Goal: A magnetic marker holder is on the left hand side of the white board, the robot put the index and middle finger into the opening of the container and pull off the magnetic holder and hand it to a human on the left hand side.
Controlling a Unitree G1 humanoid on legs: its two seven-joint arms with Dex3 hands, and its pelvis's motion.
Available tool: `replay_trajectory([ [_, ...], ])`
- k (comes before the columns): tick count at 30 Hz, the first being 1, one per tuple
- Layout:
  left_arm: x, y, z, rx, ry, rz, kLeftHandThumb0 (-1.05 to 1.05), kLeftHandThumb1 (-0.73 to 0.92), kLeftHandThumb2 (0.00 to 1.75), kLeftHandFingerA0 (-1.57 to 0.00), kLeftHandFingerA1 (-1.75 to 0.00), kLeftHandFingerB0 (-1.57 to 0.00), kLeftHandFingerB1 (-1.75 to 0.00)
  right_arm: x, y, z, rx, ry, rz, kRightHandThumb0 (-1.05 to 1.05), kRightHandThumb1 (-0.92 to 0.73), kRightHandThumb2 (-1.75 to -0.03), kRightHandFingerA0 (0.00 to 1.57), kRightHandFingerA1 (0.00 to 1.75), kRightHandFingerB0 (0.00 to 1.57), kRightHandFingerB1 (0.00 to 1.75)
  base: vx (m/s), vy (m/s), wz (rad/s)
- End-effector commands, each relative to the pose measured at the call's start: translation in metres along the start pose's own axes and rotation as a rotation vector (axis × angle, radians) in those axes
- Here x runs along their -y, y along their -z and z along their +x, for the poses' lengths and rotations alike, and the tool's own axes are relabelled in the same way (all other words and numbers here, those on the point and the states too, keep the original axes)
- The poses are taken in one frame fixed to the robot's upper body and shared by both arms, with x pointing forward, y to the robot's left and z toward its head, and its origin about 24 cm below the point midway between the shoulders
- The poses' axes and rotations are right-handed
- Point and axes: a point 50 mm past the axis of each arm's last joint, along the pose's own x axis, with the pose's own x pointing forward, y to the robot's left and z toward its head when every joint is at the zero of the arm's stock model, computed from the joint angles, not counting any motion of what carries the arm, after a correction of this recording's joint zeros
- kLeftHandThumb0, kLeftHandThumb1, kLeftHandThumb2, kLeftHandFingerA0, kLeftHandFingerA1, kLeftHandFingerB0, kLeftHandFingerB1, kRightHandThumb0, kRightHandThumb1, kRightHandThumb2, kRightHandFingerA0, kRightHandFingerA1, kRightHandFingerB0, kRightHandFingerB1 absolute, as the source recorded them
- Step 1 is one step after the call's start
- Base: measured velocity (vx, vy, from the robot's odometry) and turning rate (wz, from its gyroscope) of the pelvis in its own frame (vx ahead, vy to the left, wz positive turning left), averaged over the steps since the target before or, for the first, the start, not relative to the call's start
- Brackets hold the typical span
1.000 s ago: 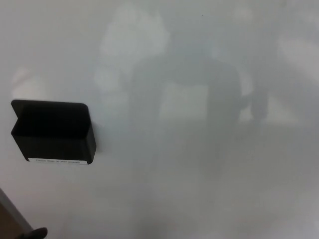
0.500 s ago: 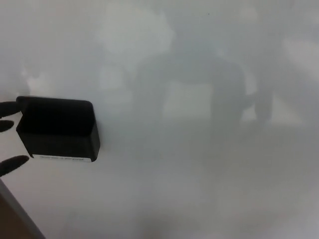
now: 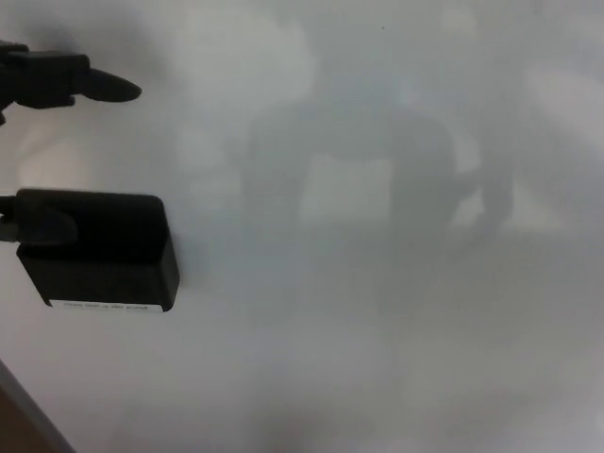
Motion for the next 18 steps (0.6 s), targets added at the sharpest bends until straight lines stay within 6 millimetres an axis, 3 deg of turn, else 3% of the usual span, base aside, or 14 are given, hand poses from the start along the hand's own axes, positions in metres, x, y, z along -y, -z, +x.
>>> replay_trajectory([
  [1,0.009,-0.01,0.007,-0.012,0.143,0.095,-0.71,0.5,0.56,-0.32,-0.32,-0.32,-0.31,0.007,-0.004,0.0,0.054,0.035,-0.006,-0.56,-0.78,-0.64,0.63,0.44,0.46,0.36,0.0,0.0,0.0],
  [10,0.022,-0.01,0.015,-0.048,0.3,0.116,-0.71,0.48,0.56,-0.31,-0.32,-0.33,-0.32,0.008,-0.003,-0.002,0.055,0.031,-0.026,-0.55,-0.77,-0.64,0.64,0.44,0.48,0.36,0.0,0.0,0.0],
  [16,0.025,0.002,0.019,-0.12,0.436,0.132,-0.82,0.58,0.58,-0.28,-0.3,-0.3,-0.3,0.009,-0.003,-0.002,0.057,0.038,-0.023,-0.55,-0.77,-0.64,0.64,0.44,0.49,0.36,0.0,0.0,0.0],
  [18,0.021,0.015,0.022,-0.218,0.538,0.106,-0.85,0.59,0.58,-0.3,-0.32,-0.28,-0.29,0.009,-0.004,-0.001,0.06,0.035,-0.024,-0.55,-0.77,-0.64,0.63,0.44,0.49,0.36,0.0,0.0,0.0],
])
